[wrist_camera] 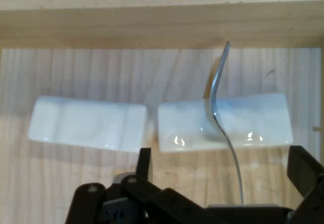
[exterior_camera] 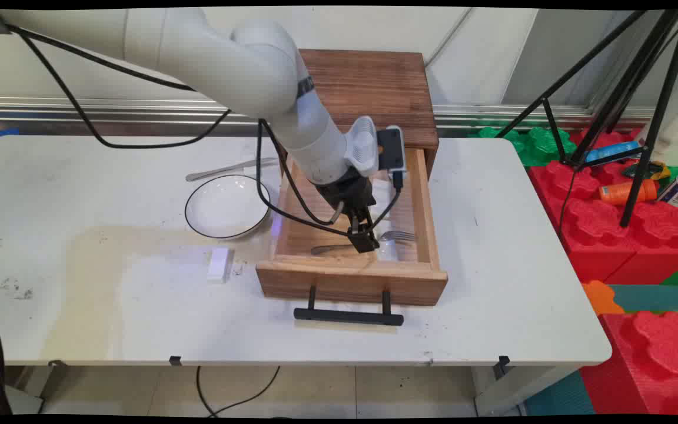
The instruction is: Pick up the knife from the left of the white plate
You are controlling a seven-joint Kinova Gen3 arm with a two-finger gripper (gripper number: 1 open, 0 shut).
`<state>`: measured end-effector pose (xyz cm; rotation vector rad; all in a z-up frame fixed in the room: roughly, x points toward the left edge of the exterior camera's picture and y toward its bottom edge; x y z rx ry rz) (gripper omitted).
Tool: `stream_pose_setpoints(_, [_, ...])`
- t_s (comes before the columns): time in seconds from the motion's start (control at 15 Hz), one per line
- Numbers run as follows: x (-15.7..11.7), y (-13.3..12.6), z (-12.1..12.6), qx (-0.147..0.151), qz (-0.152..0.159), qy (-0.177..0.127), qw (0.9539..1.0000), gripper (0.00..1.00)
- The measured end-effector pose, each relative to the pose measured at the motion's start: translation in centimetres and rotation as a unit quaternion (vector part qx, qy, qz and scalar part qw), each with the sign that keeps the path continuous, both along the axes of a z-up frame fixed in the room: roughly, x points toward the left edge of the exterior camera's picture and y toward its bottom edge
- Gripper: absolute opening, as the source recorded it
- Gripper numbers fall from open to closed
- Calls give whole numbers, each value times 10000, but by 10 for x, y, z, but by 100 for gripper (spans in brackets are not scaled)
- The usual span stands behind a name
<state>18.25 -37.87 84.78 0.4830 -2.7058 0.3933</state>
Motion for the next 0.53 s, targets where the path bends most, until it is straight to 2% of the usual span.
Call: stream_pose_setpoints(0.53, [30,12,41,-113,-188,86,9997,100])
